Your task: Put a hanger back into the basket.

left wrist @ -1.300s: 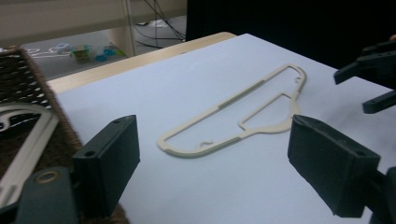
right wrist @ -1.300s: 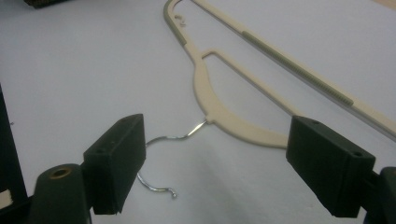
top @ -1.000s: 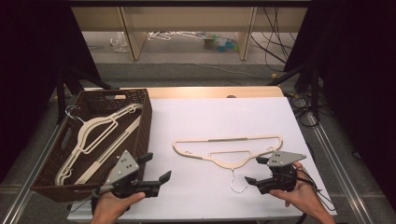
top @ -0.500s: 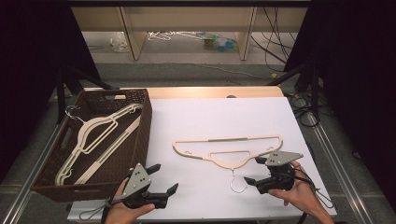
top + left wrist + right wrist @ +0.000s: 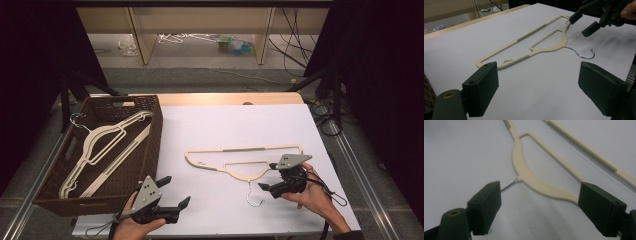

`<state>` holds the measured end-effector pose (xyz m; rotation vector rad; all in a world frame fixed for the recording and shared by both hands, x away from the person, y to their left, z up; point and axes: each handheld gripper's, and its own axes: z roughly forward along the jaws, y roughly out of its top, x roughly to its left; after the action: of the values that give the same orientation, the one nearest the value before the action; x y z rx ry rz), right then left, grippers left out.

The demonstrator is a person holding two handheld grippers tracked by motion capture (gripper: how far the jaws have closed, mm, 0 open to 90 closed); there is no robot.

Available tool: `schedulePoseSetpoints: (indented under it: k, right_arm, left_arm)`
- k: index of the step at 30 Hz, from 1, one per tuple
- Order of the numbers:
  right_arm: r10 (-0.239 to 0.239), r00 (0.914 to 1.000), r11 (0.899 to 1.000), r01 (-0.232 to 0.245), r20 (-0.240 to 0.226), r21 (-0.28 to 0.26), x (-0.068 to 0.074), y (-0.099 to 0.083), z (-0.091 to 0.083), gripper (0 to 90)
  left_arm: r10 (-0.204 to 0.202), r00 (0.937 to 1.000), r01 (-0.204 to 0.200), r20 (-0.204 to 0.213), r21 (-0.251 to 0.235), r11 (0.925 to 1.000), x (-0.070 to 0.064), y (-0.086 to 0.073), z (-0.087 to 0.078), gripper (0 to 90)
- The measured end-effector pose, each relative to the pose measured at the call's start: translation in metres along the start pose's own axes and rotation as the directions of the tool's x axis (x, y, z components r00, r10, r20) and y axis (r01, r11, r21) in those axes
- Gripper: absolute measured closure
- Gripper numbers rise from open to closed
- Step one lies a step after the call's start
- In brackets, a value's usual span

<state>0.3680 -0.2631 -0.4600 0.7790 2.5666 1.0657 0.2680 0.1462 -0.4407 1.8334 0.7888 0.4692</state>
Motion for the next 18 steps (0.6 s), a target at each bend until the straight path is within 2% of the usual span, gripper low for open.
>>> schedulePoseSetpoints:
  k: [6,8,10,12,16,17,18]
  right_arm:
    - [0.039,0.9988,0.999,-0.039,0.031,0.010,-0.022,0.000,0.011,19.4]
    - [0.048,0.9986,0.998,-0.049,0.022,0.040,-0.028,-0.001,0.012,19.8]
    - [0.036,0.9992,0.997,-0.037,0.020,0.062,-0.034,-0.002,0.016,20.3]
    - [0.026,0.9993,0.998,-0.028,0.027,0.051,-0.039,-0.002,0.019,20.4]
    - [0.052,0.9985,0.997,-0.053,0.015,0.062,-0.046,0.000,0.021,20.9]
    - [0.031,0.9994,0.998,-0.032,0.016,0.060,-0.049,0.000,0.023,20.9]
    - [0.039,0.9992,0.996,-0.039,0.010,0.079,-0.050,-0.001,0.024,21.0]
  left_arm:
    - [0.003,1.0000,-0.003,0.004,0.007,1.0000,-0.001,0.000,0.000,16.4]
    - [0.004,1.0000,-0.005,0.006,0.011,0.9999,-0.001,-0.001,0.000,16.5]
    - [0.003,1.0000,-0.003,0.007,0.014,0.9999,-0.001,-0.001,0.000,16.6]
    - [0.003,1.0000,-0.003,0.006,0.016,0.9999,-0.001,-0.001,0.001,16.7]
    - [0.003,1.0000,-0.003,0.008,0.019,0.9998,-0.001,-0.002,0.001,16.8]
    - [0.004,1.0000,-0.005,0.008,0.022,0.9997,0.000,-0.002,0.001,16.8]
    - [0.002,1.0000,-0.002,0.009,0.022,0.9997,0.000,-0.002,0.001,16.8]
